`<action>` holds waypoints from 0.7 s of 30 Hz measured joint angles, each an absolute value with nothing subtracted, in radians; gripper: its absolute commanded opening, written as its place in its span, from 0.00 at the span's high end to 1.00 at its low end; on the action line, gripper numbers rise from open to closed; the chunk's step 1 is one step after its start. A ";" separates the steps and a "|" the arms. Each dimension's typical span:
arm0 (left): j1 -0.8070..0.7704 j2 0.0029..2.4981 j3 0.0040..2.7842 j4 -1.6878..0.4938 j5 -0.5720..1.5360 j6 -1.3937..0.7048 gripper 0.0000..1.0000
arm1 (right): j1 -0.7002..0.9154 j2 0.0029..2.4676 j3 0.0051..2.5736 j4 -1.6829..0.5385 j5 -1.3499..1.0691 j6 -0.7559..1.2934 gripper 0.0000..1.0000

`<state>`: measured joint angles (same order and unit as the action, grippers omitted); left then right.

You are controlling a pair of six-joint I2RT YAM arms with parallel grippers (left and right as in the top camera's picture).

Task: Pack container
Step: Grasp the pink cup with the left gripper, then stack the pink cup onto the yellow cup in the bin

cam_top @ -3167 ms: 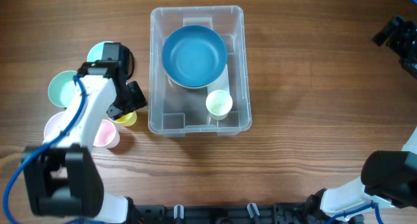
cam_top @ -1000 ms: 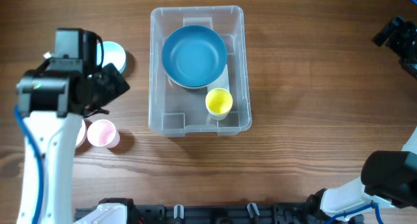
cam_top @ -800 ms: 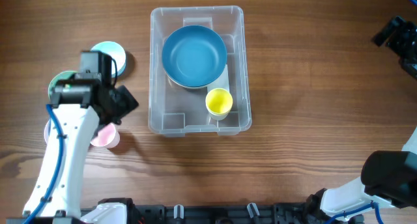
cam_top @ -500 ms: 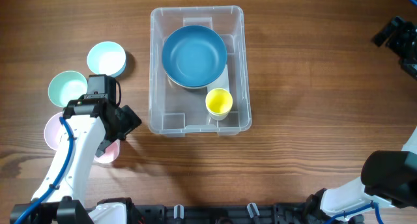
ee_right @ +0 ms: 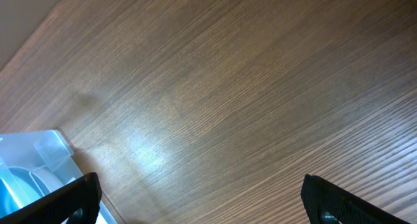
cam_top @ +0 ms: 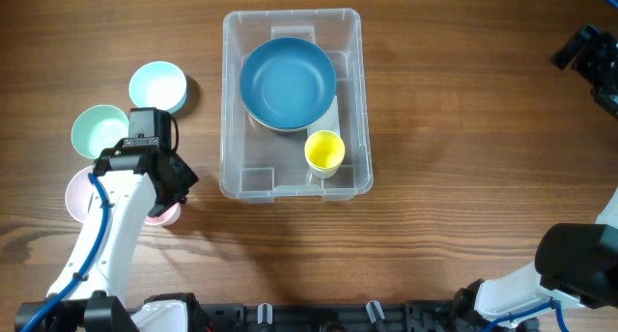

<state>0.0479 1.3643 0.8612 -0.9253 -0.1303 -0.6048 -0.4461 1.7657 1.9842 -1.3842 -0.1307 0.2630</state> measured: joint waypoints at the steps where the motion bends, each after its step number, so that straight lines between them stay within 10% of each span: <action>1: 0.048 1.364 0.861 -0.926 -0.130 -0.605 0.96 | -0.446 1.766 1.984 -1.384 -0.131 0.263 0.01; 10: -0.083 1.353 1.341 -1.252 -0.138 -0.540 0.96 | -0.446 1.766 1.984 -1.385 -0.131 0.263 0.00; 21: -0.669 1.515 1.785 -1.248 -0.084 -0.445 0.96 | -0.446 1.766 1.984 -1.388 -0.131 0.263 0.00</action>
<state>-0.6685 1.5150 1.7851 -1.2480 -0.0841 -0.4446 -0.4461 1.7657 1.9842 -1.3880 -0.1310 0.2630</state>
